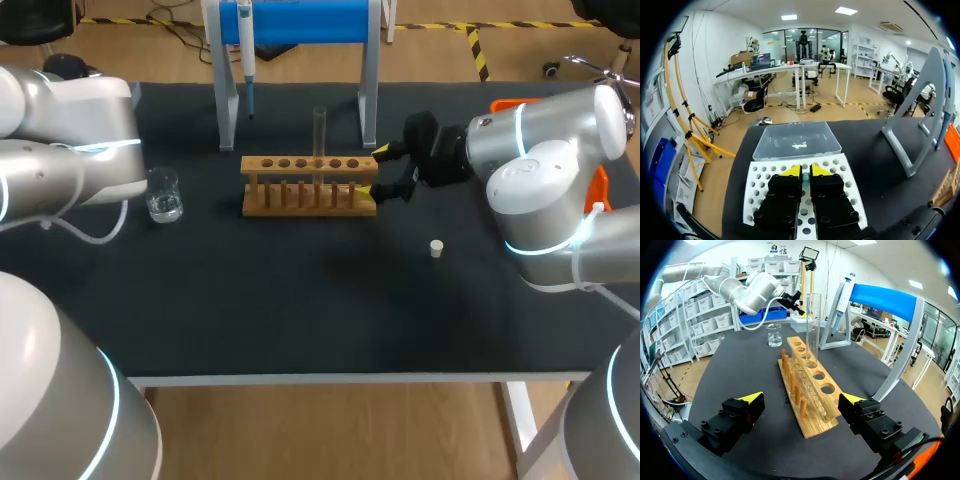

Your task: Invert the test tube, pick up the pipette, mount the tip to pipette, aspirate from beaker and dispense into the tube, eject the tip, return the pipette, and cap with the stopper.

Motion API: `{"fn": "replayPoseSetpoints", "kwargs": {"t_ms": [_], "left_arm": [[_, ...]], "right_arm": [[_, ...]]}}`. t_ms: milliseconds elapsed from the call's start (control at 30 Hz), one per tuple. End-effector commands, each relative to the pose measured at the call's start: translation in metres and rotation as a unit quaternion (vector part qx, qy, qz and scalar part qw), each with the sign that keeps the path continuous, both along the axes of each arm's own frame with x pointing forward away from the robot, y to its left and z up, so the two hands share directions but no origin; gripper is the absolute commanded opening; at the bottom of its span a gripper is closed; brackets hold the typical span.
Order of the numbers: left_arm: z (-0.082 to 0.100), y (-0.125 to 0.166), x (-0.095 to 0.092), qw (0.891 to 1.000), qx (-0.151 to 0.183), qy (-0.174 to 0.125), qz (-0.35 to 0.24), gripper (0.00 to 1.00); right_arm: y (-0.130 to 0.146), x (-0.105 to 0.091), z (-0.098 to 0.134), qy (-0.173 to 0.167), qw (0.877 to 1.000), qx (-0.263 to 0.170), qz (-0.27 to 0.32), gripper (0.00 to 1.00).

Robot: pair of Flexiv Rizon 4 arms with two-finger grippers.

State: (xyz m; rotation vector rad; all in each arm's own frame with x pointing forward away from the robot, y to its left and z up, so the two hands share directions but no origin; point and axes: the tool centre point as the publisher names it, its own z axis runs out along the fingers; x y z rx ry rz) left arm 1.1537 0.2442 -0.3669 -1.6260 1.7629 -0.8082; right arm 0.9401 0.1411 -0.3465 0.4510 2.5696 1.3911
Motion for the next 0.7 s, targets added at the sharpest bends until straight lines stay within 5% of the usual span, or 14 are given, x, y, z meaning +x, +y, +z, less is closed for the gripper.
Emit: {"fn": "replayPoseSetpoints", "kwargs": {"t_ms": [33,700], "left_arm": [[-0.002,0.001,0.003,1.0,0.0,0.002,0.001,0.0],[0.018,-0.002,0.0,1.0,0.021,-0.01,-0.004,0.0]], "right_arm": [[-0.001,0.0,0.0,0.0,1.0,0.0,0.0,1.0],[-0.001,0.0,0.0,0.0,1.0,0.0,0.0,1.0]]}}
